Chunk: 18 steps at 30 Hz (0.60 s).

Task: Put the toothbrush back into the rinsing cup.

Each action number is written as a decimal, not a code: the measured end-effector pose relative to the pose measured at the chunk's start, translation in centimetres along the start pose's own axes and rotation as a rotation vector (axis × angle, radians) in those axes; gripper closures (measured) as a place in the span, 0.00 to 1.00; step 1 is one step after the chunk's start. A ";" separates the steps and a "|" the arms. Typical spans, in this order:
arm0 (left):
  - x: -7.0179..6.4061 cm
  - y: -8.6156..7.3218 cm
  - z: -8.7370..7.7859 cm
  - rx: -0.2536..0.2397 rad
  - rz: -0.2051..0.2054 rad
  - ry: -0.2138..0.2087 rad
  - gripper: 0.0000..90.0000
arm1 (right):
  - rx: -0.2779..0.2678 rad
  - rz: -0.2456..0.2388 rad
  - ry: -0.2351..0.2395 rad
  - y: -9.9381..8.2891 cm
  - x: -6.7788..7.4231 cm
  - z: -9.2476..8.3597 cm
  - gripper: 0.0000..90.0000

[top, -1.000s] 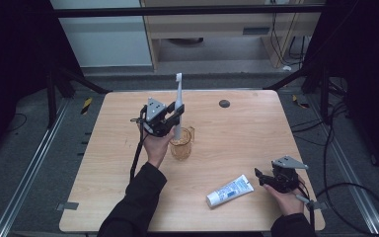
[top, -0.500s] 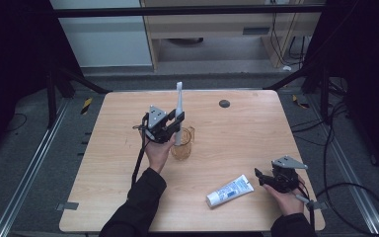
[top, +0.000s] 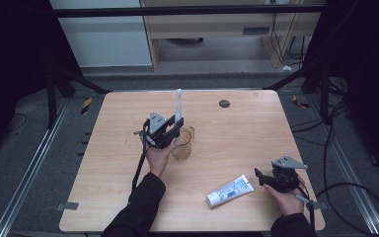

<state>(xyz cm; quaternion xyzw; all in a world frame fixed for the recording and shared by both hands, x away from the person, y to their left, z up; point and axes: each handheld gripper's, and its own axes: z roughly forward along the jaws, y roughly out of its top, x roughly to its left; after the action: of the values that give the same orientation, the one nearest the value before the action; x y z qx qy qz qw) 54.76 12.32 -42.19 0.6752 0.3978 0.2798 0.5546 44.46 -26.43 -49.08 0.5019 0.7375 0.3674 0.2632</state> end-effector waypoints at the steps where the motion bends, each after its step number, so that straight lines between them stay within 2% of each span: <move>1: 0.0 -0.2 0.0 0.001 -0.003 0.000 0.74 | 0.000 -0.001 0.000 0.0 0.0 0.0 0.31; 10: 0.1 -1.0 0.0 0.014 -0.012 0.008 0.74 | -0.001 0.001 -0.002 0.0 0.0 0.0 0.31; 18: 0.0 -1.8 0.0 0.034 -0.005 0.011 0.74 | -0.001 -0.002 -0.002 0.0 0.0 0.0 0.31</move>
<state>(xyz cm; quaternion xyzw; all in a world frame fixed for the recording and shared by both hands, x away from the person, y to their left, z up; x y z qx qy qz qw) 54.39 12.43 -43.93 0.6819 0.4072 0.2752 0.5417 44.46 -26.44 -49.07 0.5014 0.7375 0.3669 0.2647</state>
